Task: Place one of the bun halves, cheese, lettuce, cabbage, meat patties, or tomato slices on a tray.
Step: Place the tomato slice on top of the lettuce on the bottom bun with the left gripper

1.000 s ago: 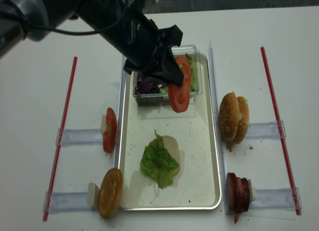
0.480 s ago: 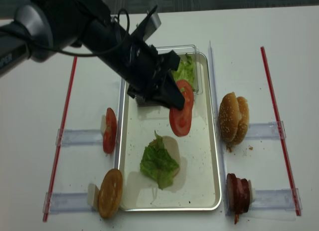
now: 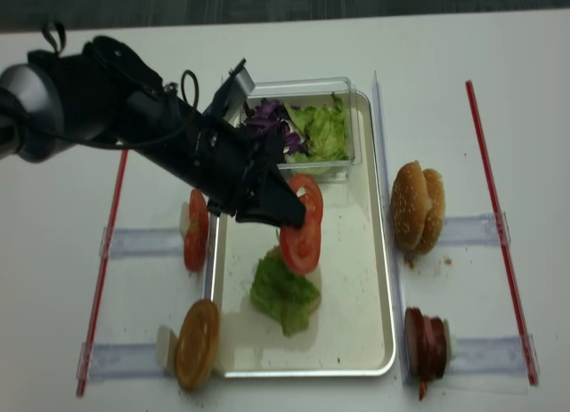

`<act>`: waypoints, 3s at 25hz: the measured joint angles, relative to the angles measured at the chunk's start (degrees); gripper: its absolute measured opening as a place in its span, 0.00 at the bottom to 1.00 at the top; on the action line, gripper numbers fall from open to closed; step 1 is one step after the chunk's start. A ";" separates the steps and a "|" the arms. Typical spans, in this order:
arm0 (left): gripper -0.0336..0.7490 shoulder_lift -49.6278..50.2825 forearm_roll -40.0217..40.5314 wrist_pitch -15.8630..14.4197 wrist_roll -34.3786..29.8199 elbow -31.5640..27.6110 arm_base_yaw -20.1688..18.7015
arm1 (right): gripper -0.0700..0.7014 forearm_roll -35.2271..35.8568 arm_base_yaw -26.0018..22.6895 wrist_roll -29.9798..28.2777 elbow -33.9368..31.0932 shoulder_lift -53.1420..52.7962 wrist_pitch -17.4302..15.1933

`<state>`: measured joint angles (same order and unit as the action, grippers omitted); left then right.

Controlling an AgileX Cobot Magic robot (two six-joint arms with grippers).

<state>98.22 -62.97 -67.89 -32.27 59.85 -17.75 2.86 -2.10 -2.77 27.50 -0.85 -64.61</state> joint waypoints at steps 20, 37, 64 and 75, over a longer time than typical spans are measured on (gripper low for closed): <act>0.10 -2.06 -14.98 1.11 -19.82 -15.65 0.66 | 0.83 0.00 0.00 0.00 0.00 0.00 0.00; 0.10 -2.06 -16.78 1.32 -22.24 -15.64 5.51 | 0.83 0.00 0.00 0.00 0.00 0.00 0.00; 0.10 10.59 -19.86 1.83 -24.32 -15.64 3.73 | 0.83 0.00 0.00 0.00 0.00 -0.09 0.00; 0.10 11.42 -20.17 1.83 -25.37 -15.64 3.73 | 0.83 0.00 0.00 0.00 0.00 -0.09 0.00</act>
<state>109.64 -83.14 -66.06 -57.63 44.21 -14.02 2.86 -2.10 -2.77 27.50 -0.95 -64.61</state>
